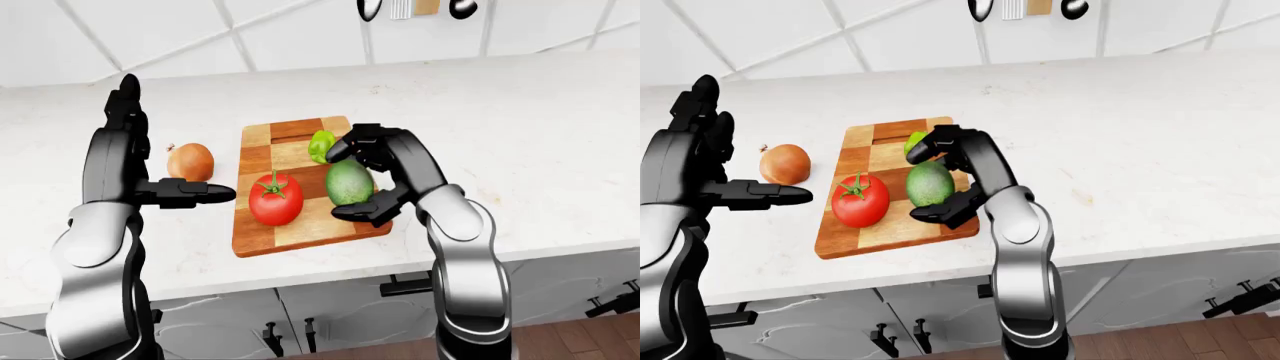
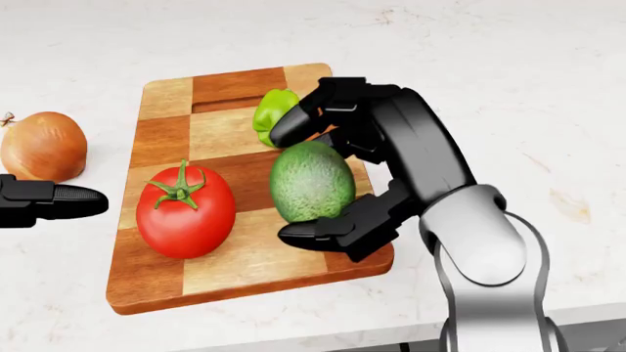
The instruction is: Place the avocado, onion, tomato and bell pepper on the cutting board.
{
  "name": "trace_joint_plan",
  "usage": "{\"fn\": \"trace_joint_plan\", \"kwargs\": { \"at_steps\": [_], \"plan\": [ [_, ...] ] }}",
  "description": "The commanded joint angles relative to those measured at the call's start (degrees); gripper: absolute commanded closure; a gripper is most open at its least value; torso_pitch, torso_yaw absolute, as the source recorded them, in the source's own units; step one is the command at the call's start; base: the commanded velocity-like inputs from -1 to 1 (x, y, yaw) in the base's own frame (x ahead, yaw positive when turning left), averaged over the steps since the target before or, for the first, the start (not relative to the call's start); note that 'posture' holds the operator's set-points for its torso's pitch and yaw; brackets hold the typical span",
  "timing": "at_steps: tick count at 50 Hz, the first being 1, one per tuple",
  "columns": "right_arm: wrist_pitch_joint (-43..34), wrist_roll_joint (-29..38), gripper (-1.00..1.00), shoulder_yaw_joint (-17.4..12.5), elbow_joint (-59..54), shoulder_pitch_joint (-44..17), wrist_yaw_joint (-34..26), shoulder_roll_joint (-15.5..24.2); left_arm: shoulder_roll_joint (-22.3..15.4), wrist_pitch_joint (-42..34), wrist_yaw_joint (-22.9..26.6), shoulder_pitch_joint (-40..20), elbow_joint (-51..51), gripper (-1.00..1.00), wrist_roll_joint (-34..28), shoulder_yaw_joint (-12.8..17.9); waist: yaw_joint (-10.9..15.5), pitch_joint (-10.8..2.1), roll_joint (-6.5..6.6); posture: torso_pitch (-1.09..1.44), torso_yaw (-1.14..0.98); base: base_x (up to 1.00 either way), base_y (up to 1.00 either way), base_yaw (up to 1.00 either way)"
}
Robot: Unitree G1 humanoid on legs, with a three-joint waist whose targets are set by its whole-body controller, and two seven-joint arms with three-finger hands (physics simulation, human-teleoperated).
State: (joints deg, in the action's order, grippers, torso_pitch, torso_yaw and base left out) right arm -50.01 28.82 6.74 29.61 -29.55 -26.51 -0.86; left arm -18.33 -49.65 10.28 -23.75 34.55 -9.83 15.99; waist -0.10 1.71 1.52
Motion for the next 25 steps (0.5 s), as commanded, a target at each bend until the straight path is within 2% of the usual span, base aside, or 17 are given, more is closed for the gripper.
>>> {"fn": "trace_joint_plan", "kwargs": {
  "at_steps": [1, 6, 13, 25],
  "plan": [
    [2.0, 0.12, 0.34, -0.11, 1.96, -1.7, 0.49, -0.08, -0.75, 1.37, -0.35, -1.43, 1.8, -1.0, -0.22, 0.58, -0.02, -1.35, 0.25, 0.0, 0.0, 0.0, 0.0, 0.0],
    [2.07, 0.13, 0.26, -0.14, 1.78, -1.86, 0.37, -0.25, -0.85, 1.37, -0.31, -1.35, 1.88, -1.0, -0.09, 0.74, -0.05, -1.34, 0.28, 0.0, 0.0, 0.0, 0.0, 0.0],
    [2.67, 0.19, 0.02, 0.08, 1.69, -1.09, 0.46, -0.4, -0.94, 1.1, -0.28, -1.24, 2.2, -1.0, -0.23, 0.71, -0.05, -1.35, 0.29, 0.0, 0.0, 0.0, 0.0, 0.0],
    [3.65, 0.02, -0.15, 0.23, 1.52, 0.16, 0.77, -0.55, -0.84, 1.16, -0.05, -1.09, 2.19, -1.0, -0.5, 0.58, -0.05, -1.4, 0.27, 0.0, 0.0, 0.0, 0.0, 0.0]
  ]
}}
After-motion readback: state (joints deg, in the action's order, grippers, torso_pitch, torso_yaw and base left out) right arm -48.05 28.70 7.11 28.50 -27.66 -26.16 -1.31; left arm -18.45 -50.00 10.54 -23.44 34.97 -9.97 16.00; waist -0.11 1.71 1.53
